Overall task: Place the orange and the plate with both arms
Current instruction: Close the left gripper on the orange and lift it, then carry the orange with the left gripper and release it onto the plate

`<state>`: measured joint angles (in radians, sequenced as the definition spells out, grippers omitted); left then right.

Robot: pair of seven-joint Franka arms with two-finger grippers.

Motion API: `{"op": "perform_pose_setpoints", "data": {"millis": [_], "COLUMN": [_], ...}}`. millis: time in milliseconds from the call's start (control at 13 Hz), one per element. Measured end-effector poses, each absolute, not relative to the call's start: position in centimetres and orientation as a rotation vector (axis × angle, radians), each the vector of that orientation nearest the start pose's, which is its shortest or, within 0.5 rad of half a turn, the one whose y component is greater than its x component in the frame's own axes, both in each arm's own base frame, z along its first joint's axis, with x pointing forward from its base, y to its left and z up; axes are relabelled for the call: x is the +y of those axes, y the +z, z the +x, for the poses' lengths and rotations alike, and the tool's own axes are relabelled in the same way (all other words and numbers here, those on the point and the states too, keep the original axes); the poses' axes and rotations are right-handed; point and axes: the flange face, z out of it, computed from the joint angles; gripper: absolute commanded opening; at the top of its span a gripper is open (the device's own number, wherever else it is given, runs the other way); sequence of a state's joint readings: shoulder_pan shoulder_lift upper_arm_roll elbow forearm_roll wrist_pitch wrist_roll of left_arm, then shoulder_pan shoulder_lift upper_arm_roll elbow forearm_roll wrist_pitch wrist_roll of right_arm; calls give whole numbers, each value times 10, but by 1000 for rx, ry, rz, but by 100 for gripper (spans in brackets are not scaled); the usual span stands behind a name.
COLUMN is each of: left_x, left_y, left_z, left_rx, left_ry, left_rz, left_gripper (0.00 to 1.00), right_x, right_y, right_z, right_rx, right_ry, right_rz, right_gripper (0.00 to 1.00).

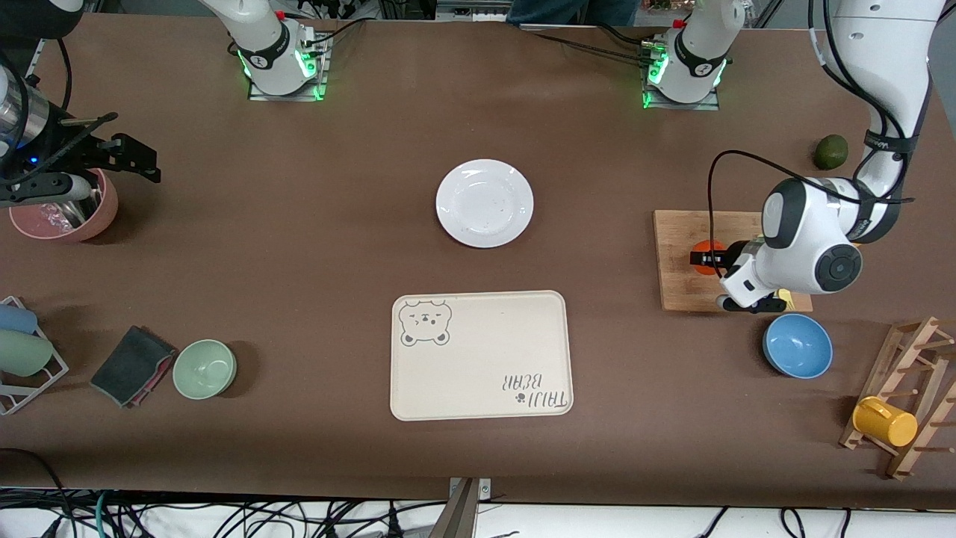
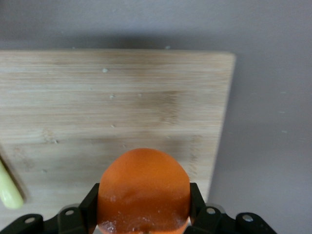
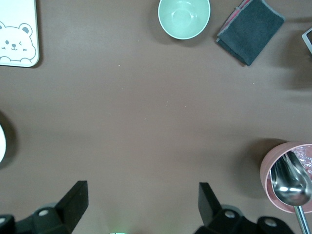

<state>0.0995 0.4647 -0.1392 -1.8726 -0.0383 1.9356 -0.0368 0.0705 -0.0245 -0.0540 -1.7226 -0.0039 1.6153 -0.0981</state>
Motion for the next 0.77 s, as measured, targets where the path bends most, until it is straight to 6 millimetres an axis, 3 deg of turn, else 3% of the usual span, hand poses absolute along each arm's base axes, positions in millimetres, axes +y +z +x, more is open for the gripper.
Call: {"op": "perform_pose_setpoints", "data": {"millis": [154,308,769], "left_x": [-59,-109,-272], "left_y": [262,280,316], "left_z": [594,588,538], "left_rx": [-82,-153,-367], "left_ry": [651,655,686], "left_rz": [-3150,-3136,-3133], "left_gripper": [1,1,1], "right_x": [8,8,8], "right_y": [570,570,570], "right_z": [545,545,545], "right_rx": [-180,-180,-180], "right_ry": [130,131,132], "right_rz": [-3133,-3133,-3133], "right_gripper": [100,100,100]}}
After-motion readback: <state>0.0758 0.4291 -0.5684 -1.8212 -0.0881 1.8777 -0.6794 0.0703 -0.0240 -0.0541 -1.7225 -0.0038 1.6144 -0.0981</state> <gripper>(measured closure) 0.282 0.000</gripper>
